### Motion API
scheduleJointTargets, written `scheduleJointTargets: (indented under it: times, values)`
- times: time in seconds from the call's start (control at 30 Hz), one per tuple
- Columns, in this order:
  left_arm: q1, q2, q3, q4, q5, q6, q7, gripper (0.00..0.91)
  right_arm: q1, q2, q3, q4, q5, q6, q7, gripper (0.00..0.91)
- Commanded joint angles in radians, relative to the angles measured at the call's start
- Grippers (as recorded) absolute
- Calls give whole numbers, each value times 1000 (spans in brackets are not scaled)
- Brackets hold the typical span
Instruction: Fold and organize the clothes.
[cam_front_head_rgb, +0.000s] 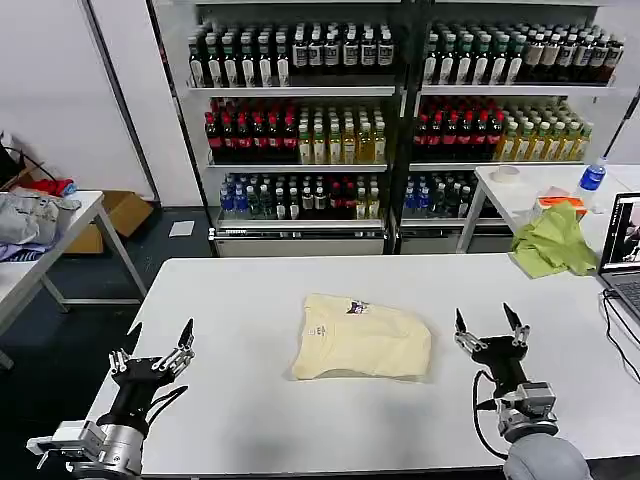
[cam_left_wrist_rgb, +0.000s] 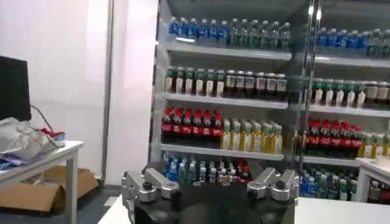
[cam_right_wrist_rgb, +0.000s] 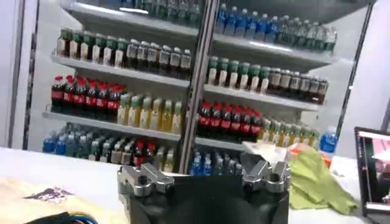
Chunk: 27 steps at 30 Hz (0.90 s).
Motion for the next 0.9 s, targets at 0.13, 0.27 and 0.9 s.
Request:
scheduleJointTargets:
  times: [0.13, 0.27, 0.9]
  values:
    - [6, -7, -1, -3, 29, -1, 8, 907, -55, 14, 28, 53, -49, 26, 11, 907]
    - [11, -12, 2, -8, 42, -1, 14, 907, -60, 12, 28, 62, -49, 26, 9, 907]
    - [41, -58, -26, -52, 61, 1, 34, 907, -94, -5, 31, 117, -37, 11, 17, 907]
